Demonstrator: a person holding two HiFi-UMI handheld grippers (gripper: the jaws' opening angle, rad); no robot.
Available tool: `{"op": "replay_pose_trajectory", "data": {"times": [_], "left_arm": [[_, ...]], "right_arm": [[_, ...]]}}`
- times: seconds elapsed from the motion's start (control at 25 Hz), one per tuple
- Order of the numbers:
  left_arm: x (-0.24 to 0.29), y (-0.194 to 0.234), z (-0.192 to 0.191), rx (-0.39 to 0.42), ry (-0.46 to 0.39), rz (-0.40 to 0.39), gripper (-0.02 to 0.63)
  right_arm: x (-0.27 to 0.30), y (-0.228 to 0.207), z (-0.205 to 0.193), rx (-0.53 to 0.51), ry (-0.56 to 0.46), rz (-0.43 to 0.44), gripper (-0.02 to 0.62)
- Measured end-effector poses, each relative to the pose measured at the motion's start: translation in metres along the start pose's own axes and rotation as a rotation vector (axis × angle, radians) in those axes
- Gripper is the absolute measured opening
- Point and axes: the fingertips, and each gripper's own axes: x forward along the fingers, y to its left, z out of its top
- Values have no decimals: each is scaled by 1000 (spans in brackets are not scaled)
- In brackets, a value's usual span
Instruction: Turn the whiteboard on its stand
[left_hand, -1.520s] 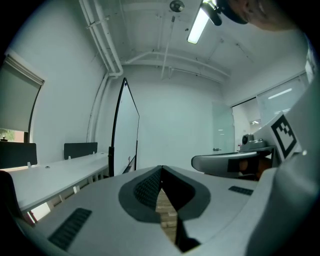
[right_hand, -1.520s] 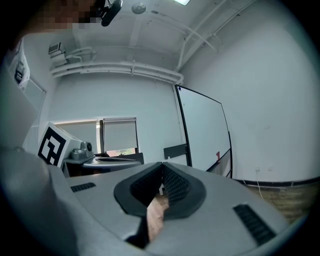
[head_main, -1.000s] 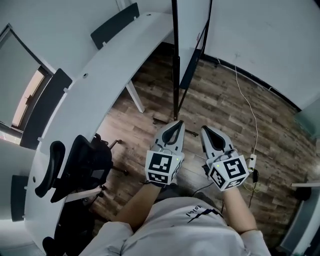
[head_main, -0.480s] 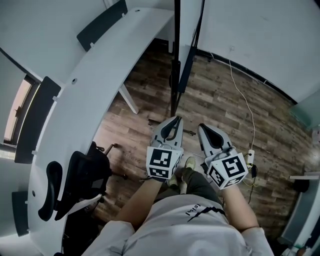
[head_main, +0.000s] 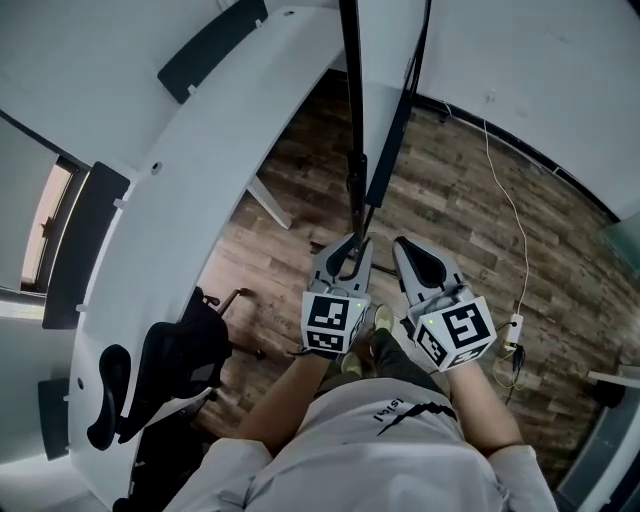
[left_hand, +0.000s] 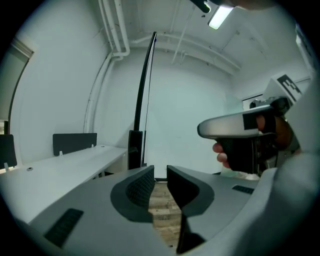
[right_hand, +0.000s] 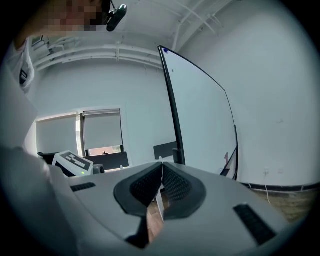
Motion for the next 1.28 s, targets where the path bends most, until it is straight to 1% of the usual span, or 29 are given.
{"op": "replay_pose_trajectory", "data": {"times": [0.12,0.24,0.36,0.48,0.64,0.88,1.0,1.12,1.2,1.28], "left_arm": [[28,12,-11,-11,29,40,128],[51,27,-21,-13,53,101,175],[66,47,-30,-28,77,155,193],[86,62,-38,-25,98,181,207],[110,70,-49,-35,115,187,239],[132,86,-52,-22,110,200,245],[142,90,-49,-1,129,186,244],[149,93,-54,-4,145,159,237],[150,93,-57,8,148,141,202],[150,91,-55,27,143,133,198]], "right_arm": [[20,-23,2,2,-2,33,14],[39,-45,1,20,-3,74,14],[60,-59,0,38,0,107,14],[76,-72,-1,51,8,121,14],[83,-81,0,47,17,126,14],[88,-89,-1,39,36,106,14],[87,-92,-1,37,42,87,14],[88,-92,-1,33,44,66,14],[86,-91,-3,31,46,53,14],[83,-90,-4,31,48,38,14]]}}
